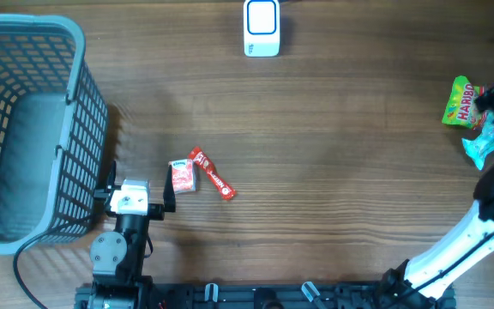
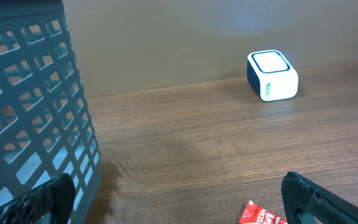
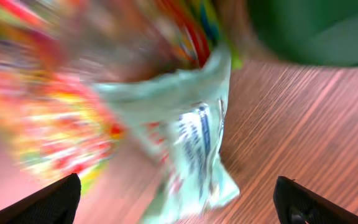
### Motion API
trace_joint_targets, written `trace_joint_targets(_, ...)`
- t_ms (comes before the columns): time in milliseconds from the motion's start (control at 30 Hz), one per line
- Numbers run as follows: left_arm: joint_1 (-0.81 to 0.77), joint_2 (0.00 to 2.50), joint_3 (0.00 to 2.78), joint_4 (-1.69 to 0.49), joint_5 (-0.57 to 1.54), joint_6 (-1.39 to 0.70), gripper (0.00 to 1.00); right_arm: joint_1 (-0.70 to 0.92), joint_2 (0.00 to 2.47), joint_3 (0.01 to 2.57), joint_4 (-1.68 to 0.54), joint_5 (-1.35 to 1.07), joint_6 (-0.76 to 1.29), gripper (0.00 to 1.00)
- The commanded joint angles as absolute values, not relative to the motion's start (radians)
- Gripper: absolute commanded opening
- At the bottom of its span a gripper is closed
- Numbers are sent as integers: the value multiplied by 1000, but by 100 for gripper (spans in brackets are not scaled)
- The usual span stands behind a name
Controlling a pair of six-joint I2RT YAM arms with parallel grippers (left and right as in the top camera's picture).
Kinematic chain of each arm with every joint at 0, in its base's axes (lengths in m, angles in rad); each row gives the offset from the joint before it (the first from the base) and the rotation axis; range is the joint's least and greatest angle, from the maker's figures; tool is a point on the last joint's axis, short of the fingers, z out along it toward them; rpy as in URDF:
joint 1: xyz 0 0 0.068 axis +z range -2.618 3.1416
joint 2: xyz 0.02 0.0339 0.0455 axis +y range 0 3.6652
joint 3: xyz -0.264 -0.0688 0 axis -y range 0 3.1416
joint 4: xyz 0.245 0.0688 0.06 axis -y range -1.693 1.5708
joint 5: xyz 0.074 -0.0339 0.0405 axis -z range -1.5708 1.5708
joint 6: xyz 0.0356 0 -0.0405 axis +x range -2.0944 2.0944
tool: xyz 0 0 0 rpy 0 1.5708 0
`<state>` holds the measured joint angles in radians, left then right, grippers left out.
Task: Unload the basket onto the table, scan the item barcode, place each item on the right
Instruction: 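Carry the wipes pack toward the right table edge, then reach the right gripper to the red Nescafe stick and grasp it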
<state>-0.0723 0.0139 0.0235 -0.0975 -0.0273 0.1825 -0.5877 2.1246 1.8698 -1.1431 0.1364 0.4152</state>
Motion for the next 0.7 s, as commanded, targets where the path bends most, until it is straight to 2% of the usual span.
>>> trace_joint_targets(0,-79,7,19,-97,-19,195,100,-512,1873,1938,-1173,-101,418,100)
trace_joint_targets(67,-79,7,19,-97,-19,195,100,-426,1816,1938,-1221,-317,414,100)
trace_joint_targets(133,-79,7,19,-97,-19,195,100,-225,1818,1916,-1229,-512,251,100)
trace_joint_targets(233,-79,7,19,-97,-19,195,100,96,1868,1811,-1163,-455,56,100)
trace_joint_targets(300,-79,7,19,-97,-19,195,100,271,1921,1739,-1074,-379,22,100)
trace_joint_targets(400,-79,7,19,-97,-19,195,100,517,2050,1701,-977,-416,-35,100)
trace_joint_targets(467,-79,7,19,-97,-19,195,100,656,2123,1701,-931,-295,-77,100)
trace_joint_targets(533,-79,7,19,-97,-19,195,100,750,2171,1701,-905,-192,-76,100)
trace_joint_targets(667,-79,7,19,-97,-19,195,100,825,2212,1701,-871,-191,-67,100)
